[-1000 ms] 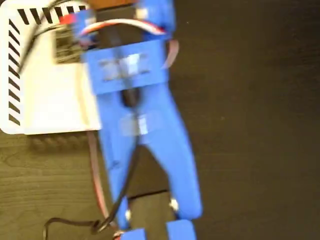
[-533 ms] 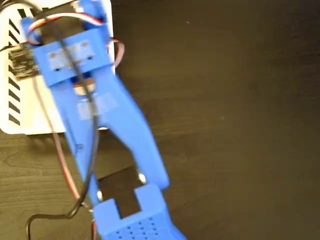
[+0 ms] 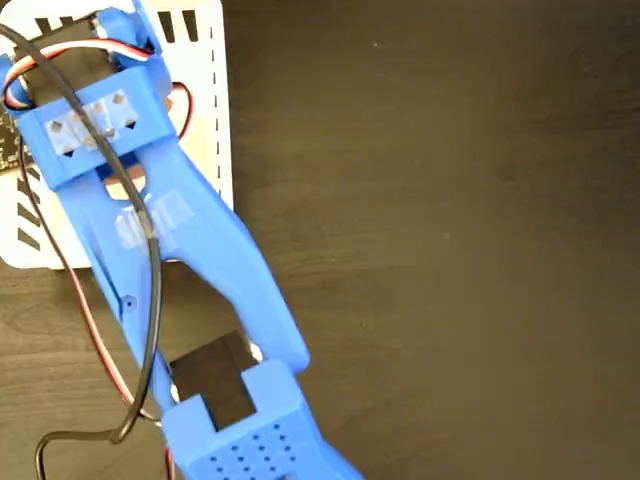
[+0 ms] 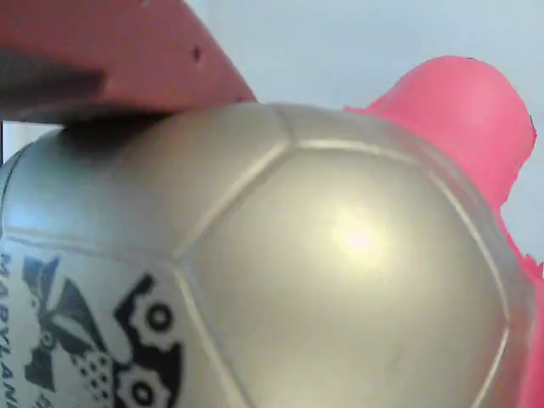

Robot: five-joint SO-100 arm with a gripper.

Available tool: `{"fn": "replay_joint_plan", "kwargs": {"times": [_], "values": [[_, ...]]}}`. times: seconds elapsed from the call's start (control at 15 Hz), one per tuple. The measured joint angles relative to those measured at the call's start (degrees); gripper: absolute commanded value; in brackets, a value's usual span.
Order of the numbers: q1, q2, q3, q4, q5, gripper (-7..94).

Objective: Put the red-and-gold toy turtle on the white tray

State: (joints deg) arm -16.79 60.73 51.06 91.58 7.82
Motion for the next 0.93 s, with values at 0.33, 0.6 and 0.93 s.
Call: {"fn": "replay_joint_plan", "kwargs": {"times": [0.33, 0.6, 0.93], "values": [[1.49, -3.08, -0.18, 0.00, -0.70, 0], [3.87, -3.08, -0.18, -1.05, -0.70, 0], [4.04, -3.08, -0.18, -1.05, -0.53, 0]]}}
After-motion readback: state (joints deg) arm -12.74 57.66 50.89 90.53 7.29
